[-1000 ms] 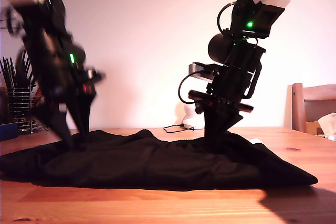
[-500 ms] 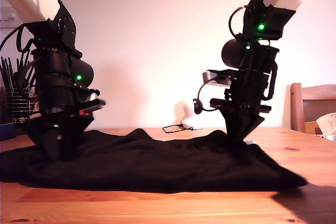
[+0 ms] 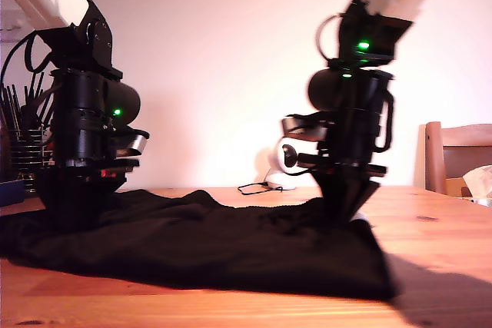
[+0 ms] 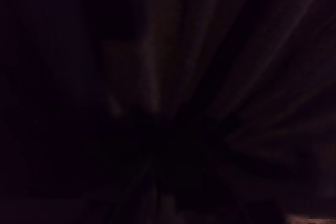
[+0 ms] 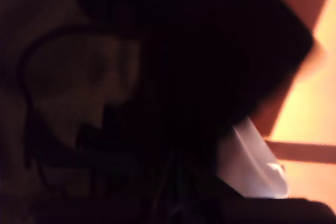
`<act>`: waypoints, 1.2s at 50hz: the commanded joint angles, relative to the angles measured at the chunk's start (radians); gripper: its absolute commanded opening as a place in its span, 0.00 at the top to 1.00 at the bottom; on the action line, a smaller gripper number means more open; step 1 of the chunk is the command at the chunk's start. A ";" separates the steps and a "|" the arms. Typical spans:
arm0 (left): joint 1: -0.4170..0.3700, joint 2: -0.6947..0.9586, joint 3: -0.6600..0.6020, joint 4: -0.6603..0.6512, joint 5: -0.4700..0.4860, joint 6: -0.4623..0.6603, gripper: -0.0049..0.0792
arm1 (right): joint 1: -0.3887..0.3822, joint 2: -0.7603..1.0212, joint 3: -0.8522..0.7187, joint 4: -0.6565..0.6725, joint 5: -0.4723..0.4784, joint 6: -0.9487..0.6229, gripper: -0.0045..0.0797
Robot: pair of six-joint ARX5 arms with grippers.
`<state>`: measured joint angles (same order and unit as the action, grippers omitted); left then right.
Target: Fold the shorts in front of you. After folding it, place it to the left side.
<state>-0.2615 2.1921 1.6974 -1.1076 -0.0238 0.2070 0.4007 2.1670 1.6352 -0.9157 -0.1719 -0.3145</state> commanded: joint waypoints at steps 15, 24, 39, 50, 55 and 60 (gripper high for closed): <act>-0.051 0.014 -0.008 0.243 -0.082 0.154 0.63 | 0.115 0.040 -0.099 -0.134 -0.034 0.006 0.96; -0.082 0.014 -0.008 0.352 -0.082 0.224 0.63 | 0.198 0.022 -0.099 -0.141 -0.095 0.022 0.96; -0.122 0.023 -0.008 0.454 -0.001 0.248 0.63 | 0.337 0.007 -0.099 -0.114 -0.152 0.039 0.95; -0.146 0.073 -0.009 0.442 0.040 0.246 0.63 | 0.367 0.005 -0.099 -0.098 -0.154 0.063 0.94; -0.161 0.081 -0.009 0.453 0.065 0.246 0.63 | 0.372 0.001 -0.099 -0.069 -0.188 0.102 0.94; -0.178 0.081 -0.008 0.495 0.075 0.247 0.63 | 0.381 -0.009 -0.099 -0.037 -0.229 0.111 0.94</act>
<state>-0.4145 2.2181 1.6985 -0.6323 0.0368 0.4496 0.7666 2.1506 1.5612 -0.9775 -0.3874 -0.2089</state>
